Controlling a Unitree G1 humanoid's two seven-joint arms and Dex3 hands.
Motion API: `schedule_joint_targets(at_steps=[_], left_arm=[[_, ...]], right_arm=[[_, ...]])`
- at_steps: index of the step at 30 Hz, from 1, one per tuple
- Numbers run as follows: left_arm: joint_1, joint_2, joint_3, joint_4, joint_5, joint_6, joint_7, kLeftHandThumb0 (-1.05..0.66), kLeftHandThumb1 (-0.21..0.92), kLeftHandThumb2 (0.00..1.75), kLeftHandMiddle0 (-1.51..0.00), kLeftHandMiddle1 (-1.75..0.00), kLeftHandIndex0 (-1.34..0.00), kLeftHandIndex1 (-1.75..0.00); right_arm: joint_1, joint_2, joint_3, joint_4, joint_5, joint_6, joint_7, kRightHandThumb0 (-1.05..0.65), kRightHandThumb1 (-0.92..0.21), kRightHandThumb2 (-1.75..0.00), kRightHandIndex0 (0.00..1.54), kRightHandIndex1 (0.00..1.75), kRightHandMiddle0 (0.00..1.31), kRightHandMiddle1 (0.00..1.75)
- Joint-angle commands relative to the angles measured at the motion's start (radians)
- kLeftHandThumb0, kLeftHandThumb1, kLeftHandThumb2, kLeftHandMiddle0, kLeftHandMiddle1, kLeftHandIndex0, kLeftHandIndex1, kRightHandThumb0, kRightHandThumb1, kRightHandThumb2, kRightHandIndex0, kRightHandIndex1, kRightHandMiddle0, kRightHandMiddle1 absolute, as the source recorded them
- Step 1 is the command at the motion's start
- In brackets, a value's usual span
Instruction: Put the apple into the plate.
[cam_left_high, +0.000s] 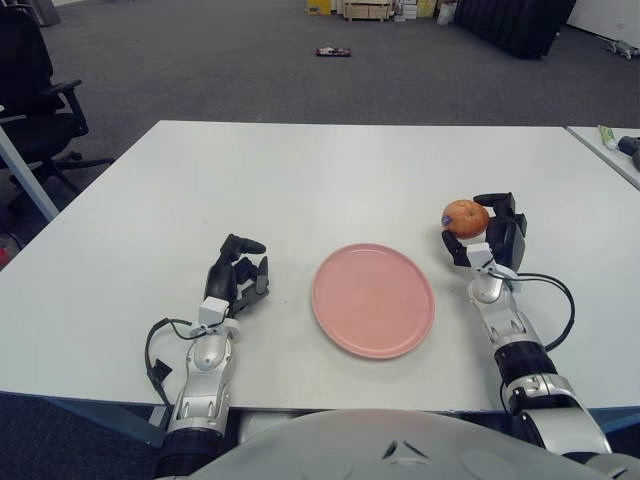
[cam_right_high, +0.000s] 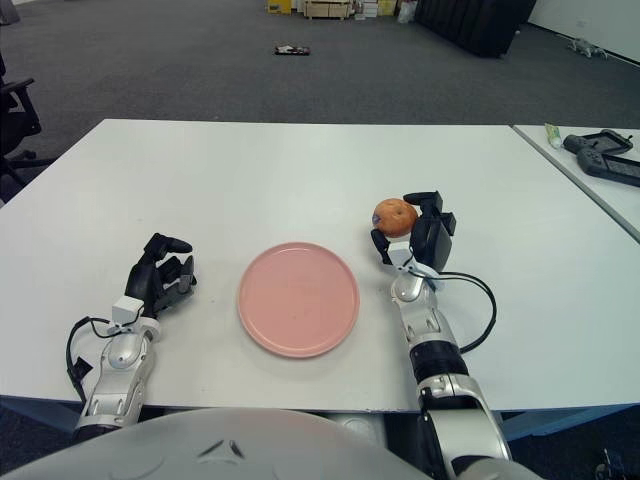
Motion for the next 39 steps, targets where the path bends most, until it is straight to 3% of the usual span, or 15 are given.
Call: schedule_joint_targets(at_steps=[1, 14, 25, 32, 39], left_arm=[[-0.013, 0.001, 0.009, 0.016, -0.003, -0.001, 0.004, -0.39, 0.66, 0.89, -0.85, -1.75, -0.36, -1.75], [-0.021, 0.002, 0.011, 0.026, -0.005, -0.013, 0.004, -0.39, 0.64, 0.92, -0.86, -1.75, -0.37, -1.75], [-0.026, 0.003, 0.014, 0.034, 0.0, -0.017, 0.009, -0.39, 0.63, 0.93, -0.86, -1.75, -0.37, -1.75], [-0.03, 0.004, 0.015, 0.04, -0.001, -0.022, 0.007, -0.39, 0.63, 0.92, -0.87, -1.75, -0.37, -1.75], [-0.036, 0.002, 0.013, 0.046, -0.005, -0.027, 0.003, -0.39, 0.63, 0.93, -0.86, -1.75, -0.37, -1.75]], right_arm=[[-0.004, 0.011, -0.021, -0.058, 0.007, -0.023, -0.021, 0.0, -0.07, -1.61, 0.81, 1.73, 0.56, 1.75], [0.027, 0.038, -0.054, -0.153, 0.003, -0.086, -0.046, 0.0, -0.07, -1.6, 0.81, 1.73, 0.56, 1.75], [0.082, 0.073, -0.037, -0.333, -0.04, -0.084, -0.033, 0.0, -0.06, -1.61, 0.83, 1.7, 0.57, 1.75], [0.132, 0.057, 0.013, -0.428, -0.024, -0.141, 0.085, 0.0, -0.03, -1.63, 0.85, 1.68, 0.59, 1.75], [0.22, 0.068, 0.104, -0.556, 0.001, -0.172, 0.251, 0.0, -0.02, -1.63, 0.86, 1.67, 0.6, 1.75]])
